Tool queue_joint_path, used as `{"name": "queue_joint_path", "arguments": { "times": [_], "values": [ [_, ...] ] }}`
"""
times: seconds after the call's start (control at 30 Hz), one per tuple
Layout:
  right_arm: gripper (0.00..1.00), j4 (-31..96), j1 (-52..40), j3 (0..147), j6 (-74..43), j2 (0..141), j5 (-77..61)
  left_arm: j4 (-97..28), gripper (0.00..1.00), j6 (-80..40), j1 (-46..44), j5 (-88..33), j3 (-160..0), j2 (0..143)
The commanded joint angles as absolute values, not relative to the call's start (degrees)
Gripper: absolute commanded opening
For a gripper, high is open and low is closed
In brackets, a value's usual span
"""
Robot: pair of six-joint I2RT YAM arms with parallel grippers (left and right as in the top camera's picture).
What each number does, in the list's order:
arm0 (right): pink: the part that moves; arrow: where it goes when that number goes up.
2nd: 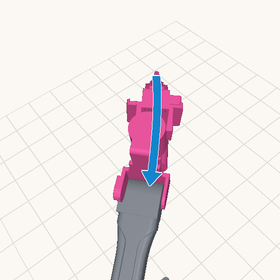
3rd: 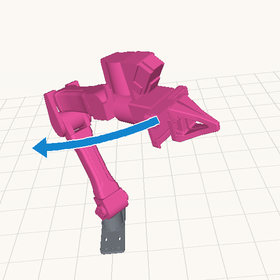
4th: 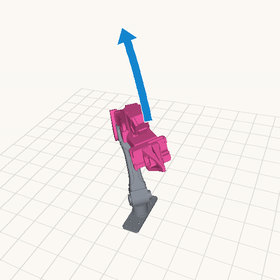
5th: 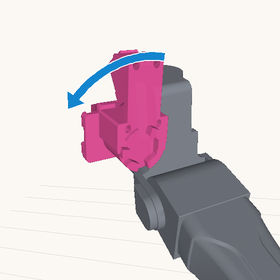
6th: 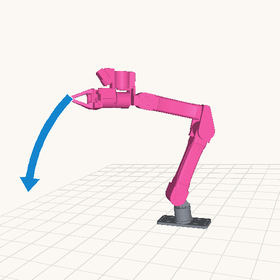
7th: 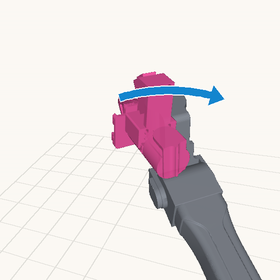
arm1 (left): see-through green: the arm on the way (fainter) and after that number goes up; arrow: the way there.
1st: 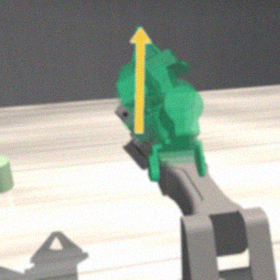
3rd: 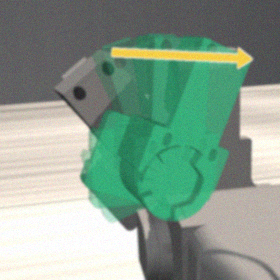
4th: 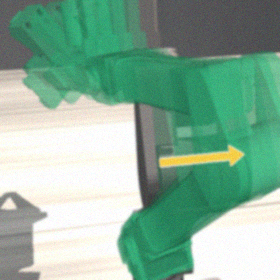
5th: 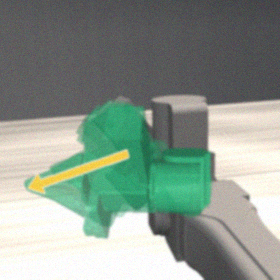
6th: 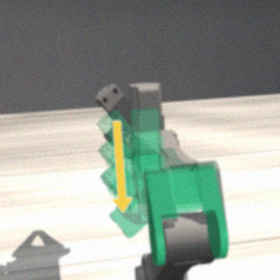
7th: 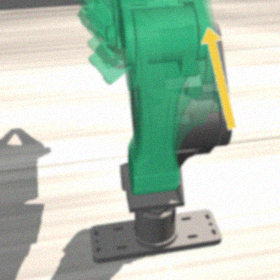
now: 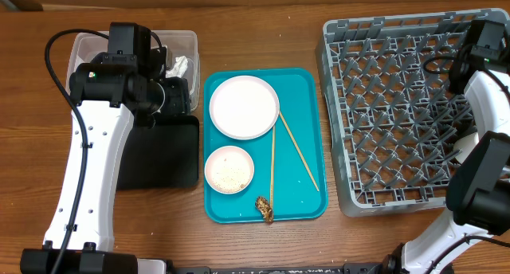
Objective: Sort waste into correct bins and load items into the dishwasher
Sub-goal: 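Carry the grey bowl right and set it in the dish rack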
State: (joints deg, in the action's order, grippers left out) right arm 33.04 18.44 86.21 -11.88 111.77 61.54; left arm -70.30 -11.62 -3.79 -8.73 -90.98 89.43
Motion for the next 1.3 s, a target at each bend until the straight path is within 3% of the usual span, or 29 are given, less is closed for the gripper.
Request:
{"name": "queue_joint_path", "arguments": {
  "times": [0.0,0.17,1.27],
  "values": [
    [0.04,33.1,18.8,86.1,-12.3,111.6,62.6,-70.2,0.64,-11.8,-4.2,-8.6,-91.6,89.9],
    [0.04,30.8,18.8,86.1,-12.2,111.6,70.2,-70.2,0.64,-11.8,-4.2,-8.6,-91.6,89.9],
    [0.08,43.2,14.5,85.6,-21.5,110.9,59.0,-70.0,0.65,-11.8,-4.2,-8.6,-91.6,89.9]
  ]
}}
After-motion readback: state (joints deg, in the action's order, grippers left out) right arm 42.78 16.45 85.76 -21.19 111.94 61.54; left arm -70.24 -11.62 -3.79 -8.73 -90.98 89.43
